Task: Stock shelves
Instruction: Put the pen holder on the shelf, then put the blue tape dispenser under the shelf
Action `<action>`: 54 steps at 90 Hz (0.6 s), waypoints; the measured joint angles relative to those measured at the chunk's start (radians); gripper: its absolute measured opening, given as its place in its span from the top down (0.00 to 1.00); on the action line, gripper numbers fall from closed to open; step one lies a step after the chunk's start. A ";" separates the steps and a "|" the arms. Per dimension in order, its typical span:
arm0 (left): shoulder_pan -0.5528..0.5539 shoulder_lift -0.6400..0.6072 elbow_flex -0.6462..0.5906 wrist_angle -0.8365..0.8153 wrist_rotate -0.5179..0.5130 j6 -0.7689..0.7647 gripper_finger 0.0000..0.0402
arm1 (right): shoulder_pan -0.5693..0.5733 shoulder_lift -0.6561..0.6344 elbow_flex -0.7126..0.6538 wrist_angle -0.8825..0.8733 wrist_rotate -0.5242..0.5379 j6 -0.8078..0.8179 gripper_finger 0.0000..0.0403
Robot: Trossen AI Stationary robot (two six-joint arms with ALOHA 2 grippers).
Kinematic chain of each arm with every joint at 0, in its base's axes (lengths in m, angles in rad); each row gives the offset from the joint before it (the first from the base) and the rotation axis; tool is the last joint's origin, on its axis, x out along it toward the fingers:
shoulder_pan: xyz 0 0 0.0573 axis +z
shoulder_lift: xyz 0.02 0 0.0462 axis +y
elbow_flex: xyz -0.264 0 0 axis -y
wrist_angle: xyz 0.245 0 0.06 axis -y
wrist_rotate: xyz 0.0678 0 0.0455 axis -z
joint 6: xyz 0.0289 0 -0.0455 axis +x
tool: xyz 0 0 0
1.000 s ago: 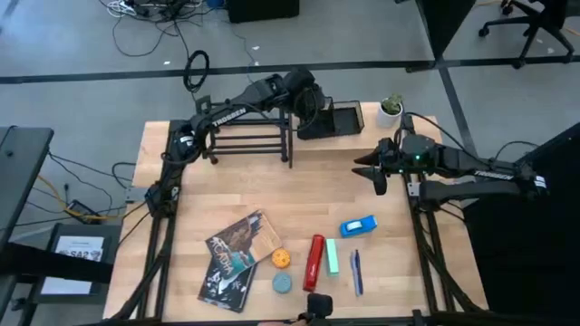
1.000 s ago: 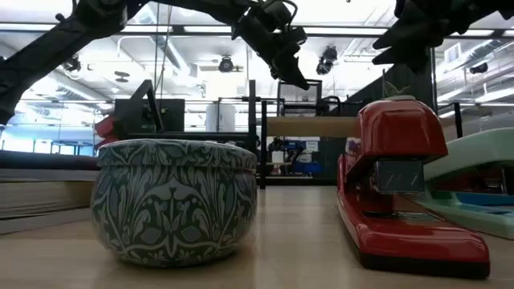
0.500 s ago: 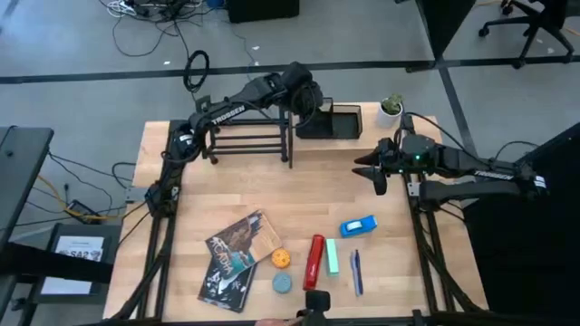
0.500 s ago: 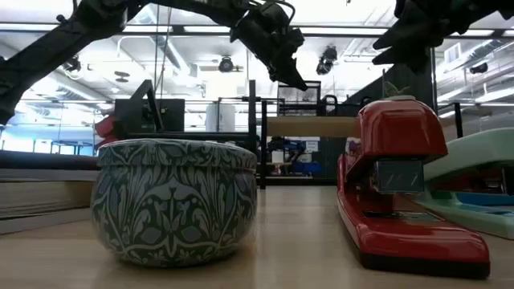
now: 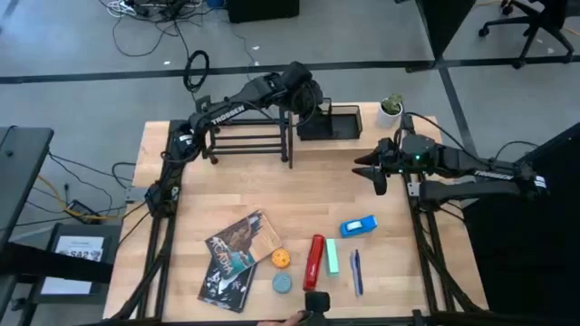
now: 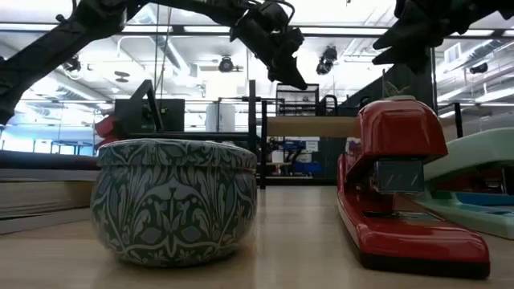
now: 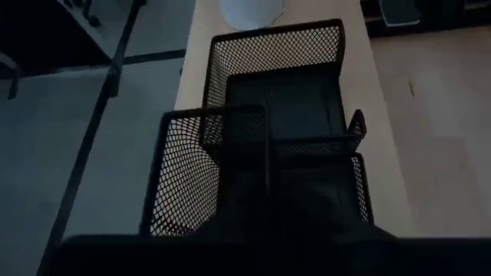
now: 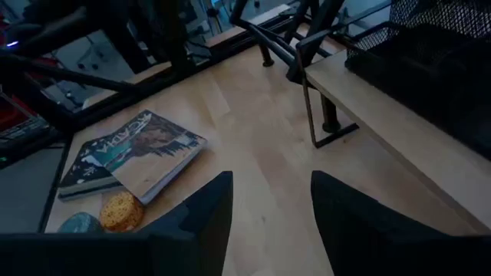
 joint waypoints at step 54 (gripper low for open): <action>-0.042 -0.044 0.038 0.012 -0.045 -0.060 0.74 | 0.018 -0.022 0.033 0.063 -0.053 -0.051 0.63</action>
